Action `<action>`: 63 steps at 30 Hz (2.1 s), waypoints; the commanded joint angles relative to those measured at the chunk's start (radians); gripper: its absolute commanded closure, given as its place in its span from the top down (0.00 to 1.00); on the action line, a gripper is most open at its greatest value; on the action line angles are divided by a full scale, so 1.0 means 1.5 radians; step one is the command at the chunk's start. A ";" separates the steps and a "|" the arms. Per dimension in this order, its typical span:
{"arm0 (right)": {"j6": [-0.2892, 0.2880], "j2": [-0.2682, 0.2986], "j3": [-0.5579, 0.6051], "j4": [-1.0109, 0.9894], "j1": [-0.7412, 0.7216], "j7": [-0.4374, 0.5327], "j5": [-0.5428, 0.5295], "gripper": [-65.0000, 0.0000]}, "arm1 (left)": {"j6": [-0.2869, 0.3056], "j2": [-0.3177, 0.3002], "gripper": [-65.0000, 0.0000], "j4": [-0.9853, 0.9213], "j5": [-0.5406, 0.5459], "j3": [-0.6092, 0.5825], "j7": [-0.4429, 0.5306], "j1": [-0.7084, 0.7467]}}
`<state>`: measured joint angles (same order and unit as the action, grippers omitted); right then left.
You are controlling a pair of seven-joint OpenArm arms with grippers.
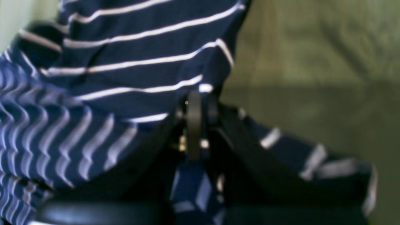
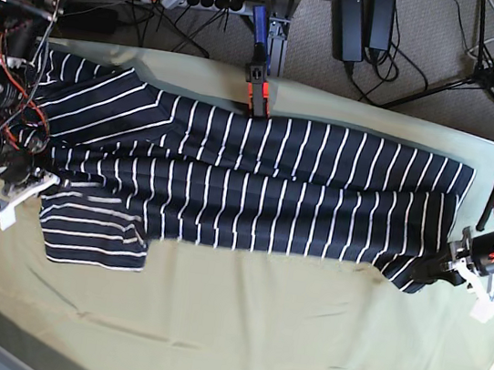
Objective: Fold the T-shirt properly
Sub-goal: 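Fold the gripped edge over the shirt with both grippers, forming a narrow strip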
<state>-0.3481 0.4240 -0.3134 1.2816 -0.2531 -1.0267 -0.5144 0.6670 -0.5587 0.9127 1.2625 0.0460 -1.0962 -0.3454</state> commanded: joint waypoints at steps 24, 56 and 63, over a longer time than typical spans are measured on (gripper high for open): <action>-0.028 0.094 -0.031 0.137 0.179 -0.021 -0.077 0.00 | 0.021 -0.071 0.00 0.266 0.037 0.003 -0.030 0.181; -0.015 0.076 -0.031 -0.078 -0.049 0.101 -0.023 0.62 | 0.021 -0.067 0.00 0.266 0.026 0.003 -0.038 0.181; -0.015 0.059 -0.031 -0.154 -0.062 0.134 -0.015 0.62 | 0.021 -0.064 0.00 0.266 0.031 0.003 -0.037 0.181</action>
<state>-0.3450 0.4923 -0.3531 1.0378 -0.3195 -0.8459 -0.5278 0.6781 -0.6373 1.2968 1.2861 0.0441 -1.1633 -0.0582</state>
